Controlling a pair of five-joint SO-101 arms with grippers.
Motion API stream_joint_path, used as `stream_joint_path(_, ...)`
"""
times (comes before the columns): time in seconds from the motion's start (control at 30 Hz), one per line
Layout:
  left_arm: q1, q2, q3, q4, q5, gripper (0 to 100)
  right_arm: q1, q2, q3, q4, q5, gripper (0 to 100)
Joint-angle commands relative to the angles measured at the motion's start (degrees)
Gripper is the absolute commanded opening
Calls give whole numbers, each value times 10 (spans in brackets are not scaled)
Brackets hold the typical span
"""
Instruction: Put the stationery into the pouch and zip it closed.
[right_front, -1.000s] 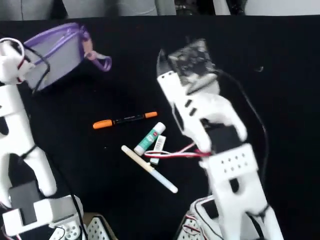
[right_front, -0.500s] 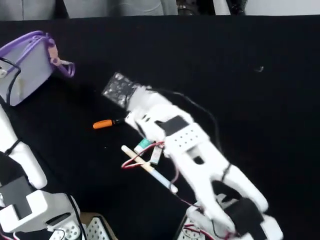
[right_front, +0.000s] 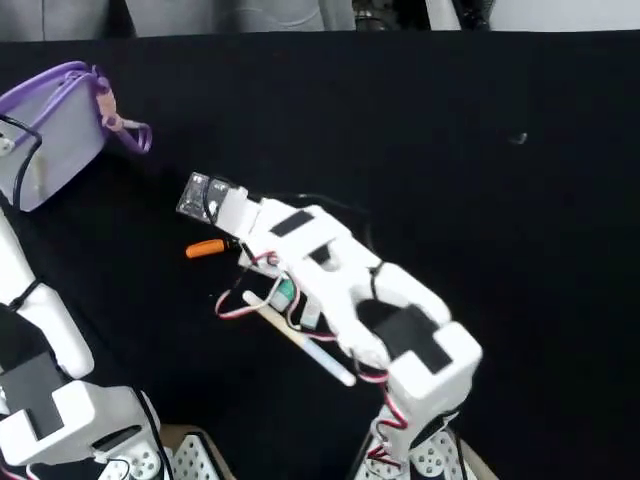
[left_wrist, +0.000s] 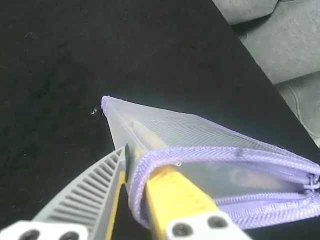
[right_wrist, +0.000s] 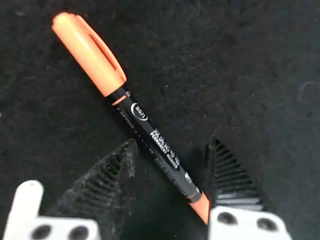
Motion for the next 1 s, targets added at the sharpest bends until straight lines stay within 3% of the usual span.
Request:
stream_joint_path(0.0, -3, -6, -7, -13, 5, 29, -8, 30, -98, 59, 11, 218)
stream_joint_path(0.17, 0, -6, -7, -12, 5, 29, -2, 102, -209, 145, 11, 201)
stream_joint_path(0.43, 0, -6, -6, -11, 5, 29, 2, 255, -452, 344, 10, 9)
stream_joint_path(0.57, 15, -6, -6, -11, 5, 29, 3, 301, -532, 409, 10, 11)
stream_joint_path(0.87, 82, -11, 9, 4, 4, 29, 61, 209, -557, 456, 6, 11)
stream_joint_path(0.97, 111, -13, -5, 25, 3, 29, 89, 143, -547, 461, -25, 11)
